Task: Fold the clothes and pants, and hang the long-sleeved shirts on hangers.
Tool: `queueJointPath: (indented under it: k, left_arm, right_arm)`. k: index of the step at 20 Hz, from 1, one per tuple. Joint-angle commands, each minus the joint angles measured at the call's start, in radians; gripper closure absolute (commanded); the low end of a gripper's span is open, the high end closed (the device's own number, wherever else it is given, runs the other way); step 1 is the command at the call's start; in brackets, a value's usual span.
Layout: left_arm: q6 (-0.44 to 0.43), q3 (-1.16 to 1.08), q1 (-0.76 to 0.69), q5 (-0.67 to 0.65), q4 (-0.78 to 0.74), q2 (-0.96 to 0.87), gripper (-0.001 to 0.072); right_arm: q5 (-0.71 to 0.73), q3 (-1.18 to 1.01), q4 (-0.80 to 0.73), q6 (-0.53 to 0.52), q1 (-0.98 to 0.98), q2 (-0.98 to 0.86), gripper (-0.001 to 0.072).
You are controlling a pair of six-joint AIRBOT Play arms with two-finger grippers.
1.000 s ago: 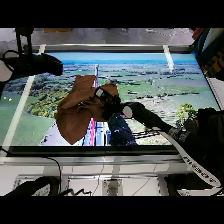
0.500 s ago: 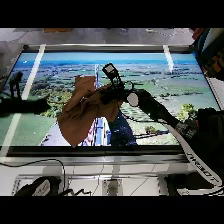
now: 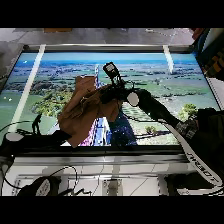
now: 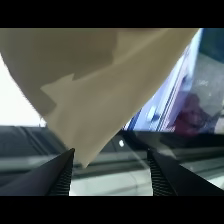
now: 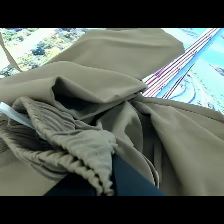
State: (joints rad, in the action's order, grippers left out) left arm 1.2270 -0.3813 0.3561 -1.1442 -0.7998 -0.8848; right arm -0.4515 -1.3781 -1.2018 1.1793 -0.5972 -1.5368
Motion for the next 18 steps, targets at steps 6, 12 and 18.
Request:
queueJointPath:
  k: [6,12,18]
  left_arm:
    - [0.001,0.059,-0.001,-0.047,-0.103,0.007,0.0228]
    - [0.0,0.073,-0.042,0.108,-0.038,-0.052,0.0422]
    - [-0.003,0.07,-0.254,0.339,0.13,-0.205,0.0413]
  right_arm:
    - [-0.001,-0.001,0.0,0.002,0.0,0.0,0.0674]
    - [-0.001,-0.001,-0.007,0.002,0.0,0.0,0.0674]
    - [-0.001,-0.001,-0.012,0.0,0.002,0.002,0.0675]
